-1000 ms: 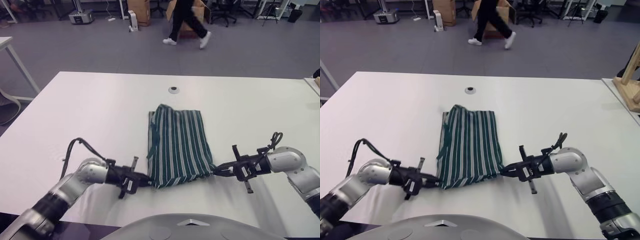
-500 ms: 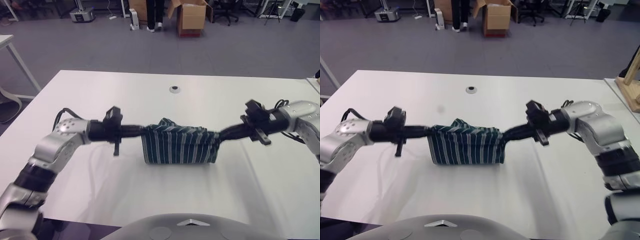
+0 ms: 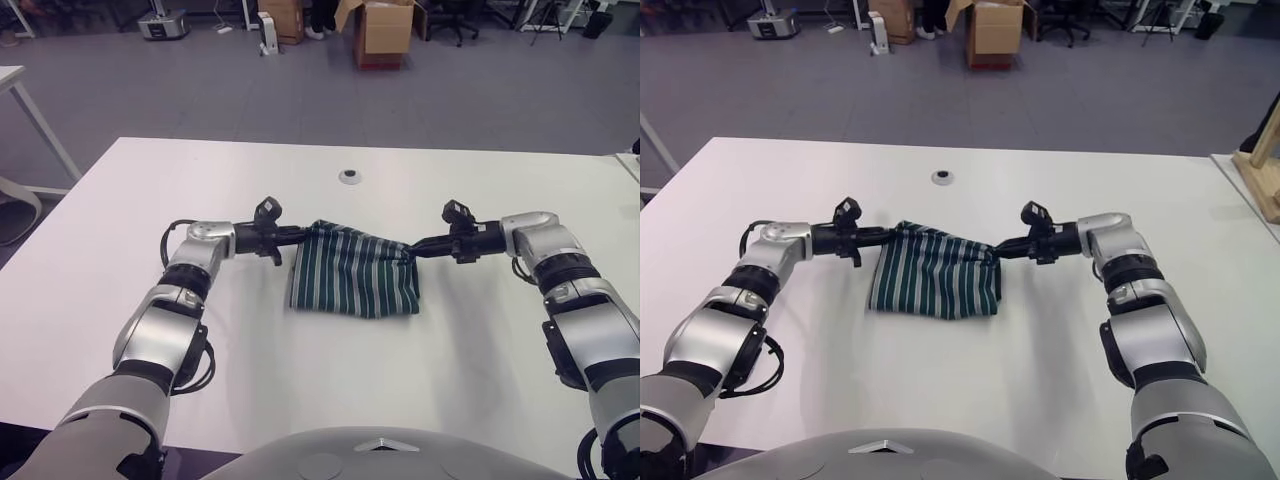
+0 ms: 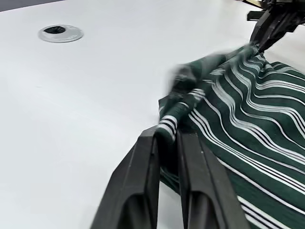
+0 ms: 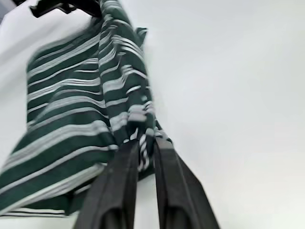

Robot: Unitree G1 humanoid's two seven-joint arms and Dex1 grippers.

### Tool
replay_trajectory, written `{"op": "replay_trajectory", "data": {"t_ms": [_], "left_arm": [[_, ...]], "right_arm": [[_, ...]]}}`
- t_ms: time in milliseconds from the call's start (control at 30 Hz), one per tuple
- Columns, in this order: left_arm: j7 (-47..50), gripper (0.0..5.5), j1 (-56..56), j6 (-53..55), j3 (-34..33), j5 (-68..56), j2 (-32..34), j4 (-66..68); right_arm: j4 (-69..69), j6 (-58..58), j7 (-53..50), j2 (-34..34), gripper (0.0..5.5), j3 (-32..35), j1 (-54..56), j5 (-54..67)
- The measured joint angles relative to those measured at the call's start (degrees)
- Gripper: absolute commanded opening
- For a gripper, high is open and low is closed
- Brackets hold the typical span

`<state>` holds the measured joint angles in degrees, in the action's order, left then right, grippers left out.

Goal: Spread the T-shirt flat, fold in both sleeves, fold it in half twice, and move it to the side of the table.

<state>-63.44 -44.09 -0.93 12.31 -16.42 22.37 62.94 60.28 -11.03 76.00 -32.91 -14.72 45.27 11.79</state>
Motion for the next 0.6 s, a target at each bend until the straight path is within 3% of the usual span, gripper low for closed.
{"op": "replay_trajectory", "data": {"t_ms": [167, 233, 433, 600], "left_arm": [[1.12, 1.92, -0.09, -5.12, -8.66, -1.42, -1.08, -1.92], [-2.45, 2.19, 0.23, -6.02, -10.11, -1.94, -0.34, -6.48], [-8.98, 2.19, 7.78, -3.19, -1.73, 1.57, -7.69, -16.74], [-9.33, 2.19, 8.20, 3.66, 4.10, 9.82, -5.56, -15.72]], "right_arm": [[1.73, 6.97, -9.15, 2.58, 2.12, 8.16, 0.93, -0.27], [0.48, 9.03, -11.44, 1.74, 2.14, 11.97, 0.24, 0.62], [-6.50, 11.35, -17.60, 2.33, 2.14, 18.60, -8.64, 2.23], [-12.13, 10.84, -20.87, 5.30, 2.14, 20.45, -16.04, 3.61]]}}
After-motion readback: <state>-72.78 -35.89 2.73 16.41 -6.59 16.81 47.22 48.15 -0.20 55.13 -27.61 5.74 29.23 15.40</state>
